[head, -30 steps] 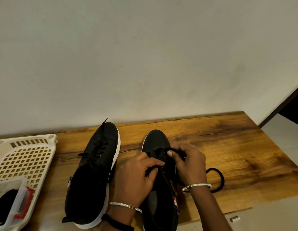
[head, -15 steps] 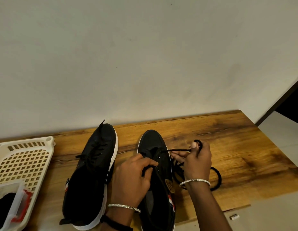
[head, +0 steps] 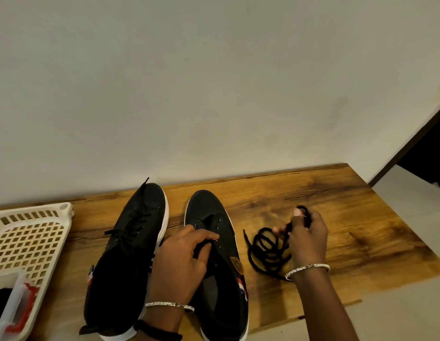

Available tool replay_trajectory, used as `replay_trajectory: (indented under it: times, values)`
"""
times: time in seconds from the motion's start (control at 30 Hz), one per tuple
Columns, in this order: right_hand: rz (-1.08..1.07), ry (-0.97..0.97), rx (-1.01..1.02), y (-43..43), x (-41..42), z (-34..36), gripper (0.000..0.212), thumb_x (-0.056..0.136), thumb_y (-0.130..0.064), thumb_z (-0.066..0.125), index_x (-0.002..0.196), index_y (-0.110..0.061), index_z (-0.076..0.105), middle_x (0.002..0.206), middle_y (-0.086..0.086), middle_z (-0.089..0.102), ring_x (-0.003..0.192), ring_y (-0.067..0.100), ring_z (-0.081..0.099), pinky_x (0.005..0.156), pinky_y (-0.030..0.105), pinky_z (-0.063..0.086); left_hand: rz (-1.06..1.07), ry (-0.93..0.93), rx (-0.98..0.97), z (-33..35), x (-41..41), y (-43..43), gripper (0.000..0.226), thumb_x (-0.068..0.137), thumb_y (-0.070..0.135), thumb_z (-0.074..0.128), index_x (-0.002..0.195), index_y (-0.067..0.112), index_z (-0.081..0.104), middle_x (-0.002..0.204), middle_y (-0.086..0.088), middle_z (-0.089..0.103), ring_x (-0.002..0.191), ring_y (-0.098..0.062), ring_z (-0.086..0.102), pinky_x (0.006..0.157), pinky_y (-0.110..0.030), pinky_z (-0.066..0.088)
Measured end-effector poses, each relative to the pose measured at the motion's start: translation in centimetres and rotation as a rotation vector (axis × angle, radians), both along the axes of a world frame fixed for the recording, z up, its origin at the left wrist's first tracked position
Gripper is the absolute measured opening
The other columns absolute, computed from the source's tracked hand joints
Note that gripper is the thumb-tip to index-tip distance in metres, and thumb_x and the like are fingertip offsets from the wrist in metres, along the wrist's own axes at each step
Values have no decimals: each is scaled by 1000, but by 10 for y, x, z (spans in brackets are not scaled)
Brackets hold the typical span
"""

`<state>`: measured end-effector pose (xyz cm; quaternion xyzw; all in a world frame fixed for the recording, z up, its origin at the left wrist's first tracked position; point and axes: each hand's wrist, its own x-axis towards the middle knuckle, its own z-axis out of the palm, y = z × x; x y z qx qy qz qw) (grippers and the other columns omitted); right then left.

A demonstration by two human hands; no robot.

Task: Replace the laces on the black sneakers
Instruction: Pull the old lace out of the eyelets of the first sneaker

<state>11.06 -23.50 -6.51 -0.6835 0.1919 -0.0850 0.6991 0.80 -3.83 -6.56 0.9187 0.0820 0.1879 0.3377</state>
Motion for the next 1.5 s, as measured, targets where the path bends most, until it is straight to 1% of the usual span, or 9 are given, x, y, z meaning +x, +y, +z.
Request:
replay_trajectory:
  times: [0.17, 0.27, 0.43, 0.57, 0.8, 1.1, 1.17, 1.4, 1.5]
  values:
    - [196, -167, -680, -10, -4, 10, 26, 89, -2, 64, 96, -27, 64, 104, 2, 65, 91, 17, 63, 73, 19, 44, -58, -40, -31, 1, 0, 3, 33, 79, 14, 79, 99, 40, 75, 76, 19, 58, 72, 0, 58, 62, -22, 53]
    - [387, 15, -954, -17, -6, 17, 36, 82, -11, 68, 115, -24, 67, 120, 4, 57, 109, 25, 57, 84, 31, 48, -51, -86, -22, 8, -1, 1, 23, 81, 35, 61, 100, 40, 74, 72, 16, 52, 63, -5, 55, 52, -28, 51]
    - [803, 414, -1129, -14, -22, 17, 93, 78, -52, 75, 155, -32, 27, 153, 4, 33, 141, 34, 32, 110, 48, 40, 10, -200, -86, 20, 1, -8, 27, 86, 40, 53, 97, 33, 76, 71, 14, 50, 63, -11, 53, 50, -27, 47]
    - [783, 313, -1256, -2, -36, 0, 73, 88, -25, 69, 151, -38, 34, 152, 6, 36, 141, 33, 33, 113, 44, 38, 8, -222, -44, 25, 7, -20, 24, 87, 38, 55, 94, 31, 76, 71, 15, 48, 58, -6, 48, 50, -22, 43]
    - [568, 106, -1345, 13, -43, -16, 22, 98, -13, 53, 109, -19, 71, 111, 5, 69, 107, 25, 63, 81, 31, 48, -86, -224, -19, 29, 24, -48, 27, 89, 34, 52, 97, 25, 76, 79, 16, 59, 72, -4, 55, 60, -28, 51]
    - [305, 135, -770, -72, -7, 16, 33, 78, 4, 76, 89, -27, 83, 86, -12, 76, 77, 0, 68, 79, 15, 56, -210, -79, -95, 32, 39, -90, 13, 91, 20, 69, 100, 28, 75, 93, 21, 64, 76, 1, 61, 66, -25, 55]
    - [231, 105, -671, -101, 6, 35, 26, 75, 1, 82, 87, -22, 83, 82, -8, 76, 79, 5, 69, 81, 24, 58, -214, -53, -116, 32, 42, -93, 14, 91, 21, 69, 100, 30, 75, 94, 24, 65, 75, 5, 61, 67, -23, 56]
    - [-27, 36, -581, -167, 50, 63, 28, 69, 0, 87, 92, -15, 82, 82, -1, 76, 85, 15, 70, 87, 32, 57, -160, 40, -138, 31, 50, -94, 14, 90, 21, 70, 99, 31, 76, 90, 23, 66, 74, 8, 59, 66, -16, 48]
    - [-77, -19, -618, -176, 62, 59, 26, 73, -2, 85, 96, -13, 82, 89, 3, 77, 86, 14, 69, 83, 22, 56, -164, 69, -138, 30, 51, -94, 14, 91, 22, 70, 98, 32, 76, 89, 25, 65, 74, 8, 59, 66, -19, 50]
